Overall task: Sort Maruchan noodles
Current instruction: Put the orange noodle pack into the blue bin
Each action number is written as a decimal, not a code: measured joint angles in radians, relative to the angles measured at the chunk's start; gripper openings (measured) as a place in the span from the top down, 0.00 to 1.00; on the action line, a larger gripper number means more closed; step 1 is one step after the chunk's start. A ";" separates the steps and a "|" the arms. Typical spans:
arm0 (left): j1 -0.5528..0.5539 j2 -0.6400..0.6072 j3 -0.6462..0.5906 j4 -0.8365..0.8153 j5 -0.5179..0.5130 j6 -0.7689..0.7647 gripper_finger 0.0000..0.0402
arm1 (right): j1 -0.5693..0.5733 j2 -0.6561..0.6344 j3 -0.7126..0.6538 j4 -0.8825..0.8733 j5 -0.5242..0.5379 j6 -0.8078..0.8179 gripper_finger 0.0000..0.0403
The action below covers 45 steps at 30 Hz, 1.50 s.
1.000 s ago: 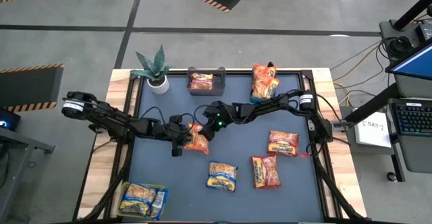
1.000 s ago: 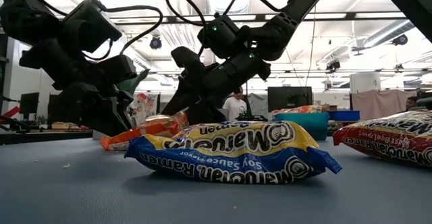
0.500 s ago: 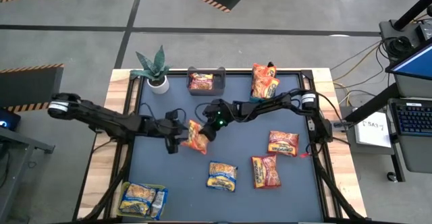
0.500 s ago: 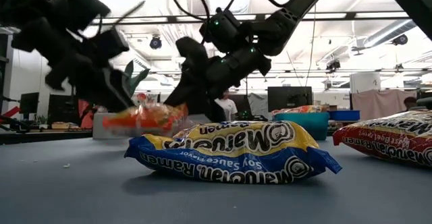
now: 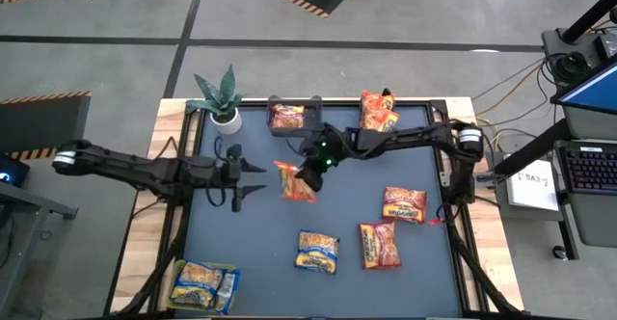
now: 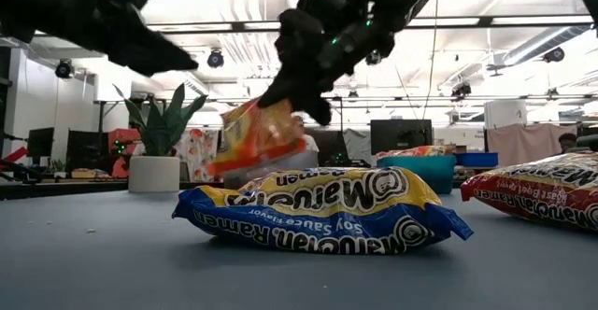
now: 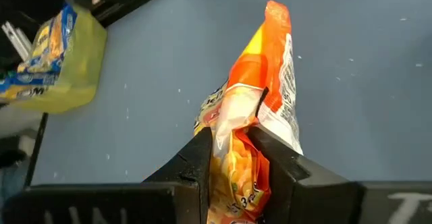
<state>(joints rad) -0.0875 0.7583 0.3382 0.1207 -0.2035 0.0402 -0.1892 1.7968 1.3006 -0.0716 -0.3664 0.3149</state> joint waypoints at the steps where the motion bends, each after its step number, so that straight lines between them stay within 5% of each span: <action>1: 0.000 -0.015 0.000 0.003 0.000 0.000 0.52 | -0.006 -0.019 0.000 -0.030 0.000 -0.023 0.81; 10: 0.000 -0.086 0.000 0.019 0.000 0.000 0.52 | -0.111 -0.248 0.000 -0.329 0.012 -0.238 0.81; 21: 0.000 -0.055 0.000 0.062 0.000 0.001 0.52 | -0.320 -0.454 -0.030 -0.587 0.148 -0.413 0.81; 34: 0.000 -0.013 0.000 0.064 -0.038 0.003 0.52 | -0.592 -0.551 -0.259 -0.558 0.213 -0.516 0.81; 45: 0.000 0.016 0.000 0.120 -0.052 0.025 0.52 | -0.623 -0.527 -0.374 -0.410 0.211 -0.562 0.79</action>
<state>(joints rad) -0.0878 0.7740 0.3382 0.2408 -0.2557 0.0656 -0.8124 1.2697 0.9268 -0.4819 -0.1557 -0.2473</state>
